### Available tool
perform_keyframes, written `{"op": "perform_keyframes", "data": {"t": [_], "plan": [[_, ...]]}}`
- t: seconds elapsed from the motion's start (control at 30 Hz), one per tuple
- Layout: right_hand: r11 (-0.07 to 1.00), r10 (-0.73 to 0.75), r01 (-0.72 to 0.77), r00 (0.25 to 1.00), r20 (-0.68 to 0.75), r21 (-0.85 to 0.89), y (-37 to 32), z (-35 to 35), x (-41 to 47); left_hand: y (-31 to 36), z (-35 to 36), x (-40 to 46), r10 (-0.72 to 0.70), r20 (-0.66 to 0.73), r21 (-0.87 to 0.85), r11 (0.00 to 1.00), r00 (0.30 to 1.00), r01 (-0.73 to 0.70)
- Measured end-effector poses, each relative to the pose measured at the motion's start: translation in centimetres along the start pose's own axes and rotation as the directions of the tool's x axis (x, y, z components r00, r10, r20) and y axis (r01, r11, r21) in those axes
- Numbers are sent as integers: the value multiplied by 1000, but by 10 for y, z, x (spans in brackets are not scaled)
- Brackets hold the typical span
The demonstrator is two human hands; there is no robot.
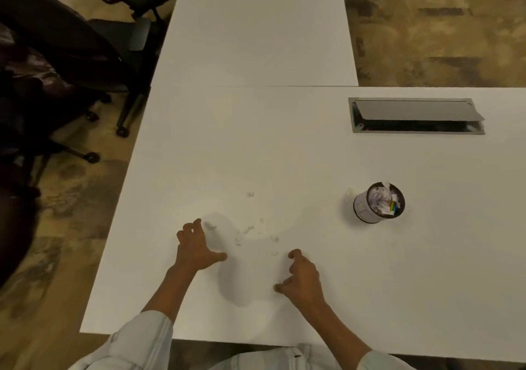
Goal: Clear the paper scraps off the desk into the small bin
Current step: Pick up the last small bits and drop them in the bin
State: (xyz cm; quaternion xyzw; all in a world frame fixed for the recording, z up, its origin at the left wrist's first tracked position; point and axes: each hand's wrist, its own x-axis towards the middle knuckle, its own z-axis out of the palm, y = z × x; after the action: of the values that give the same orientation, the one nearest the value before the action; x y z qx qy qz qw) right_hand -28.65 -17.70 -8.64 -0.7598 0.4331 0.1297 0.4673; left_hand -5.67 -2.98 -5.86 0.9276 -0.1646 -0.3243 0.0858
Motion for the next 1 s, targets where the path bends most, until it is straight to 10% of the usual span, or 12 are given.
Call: {"op": "perform_keyframes", "data": {"t": [0.4,0.6,0.83,1.0], "plan": [[952,-113,157,978,-176,263,-87,11,68,20,26,11,192,65,-88,979,979,-186],[924,-375,382,887,-268,-30,-105,-18,100,25,26,11,324,-110,-194,920,940,-340],[548,-456,546,830,322,-634,-127,-18,134,28,26,13,491,19,123,863,871,-489],[540,-547,595,785,290,-595,-87,10,93,26,42,-1,569,-75,104,821,819,-561]]}}
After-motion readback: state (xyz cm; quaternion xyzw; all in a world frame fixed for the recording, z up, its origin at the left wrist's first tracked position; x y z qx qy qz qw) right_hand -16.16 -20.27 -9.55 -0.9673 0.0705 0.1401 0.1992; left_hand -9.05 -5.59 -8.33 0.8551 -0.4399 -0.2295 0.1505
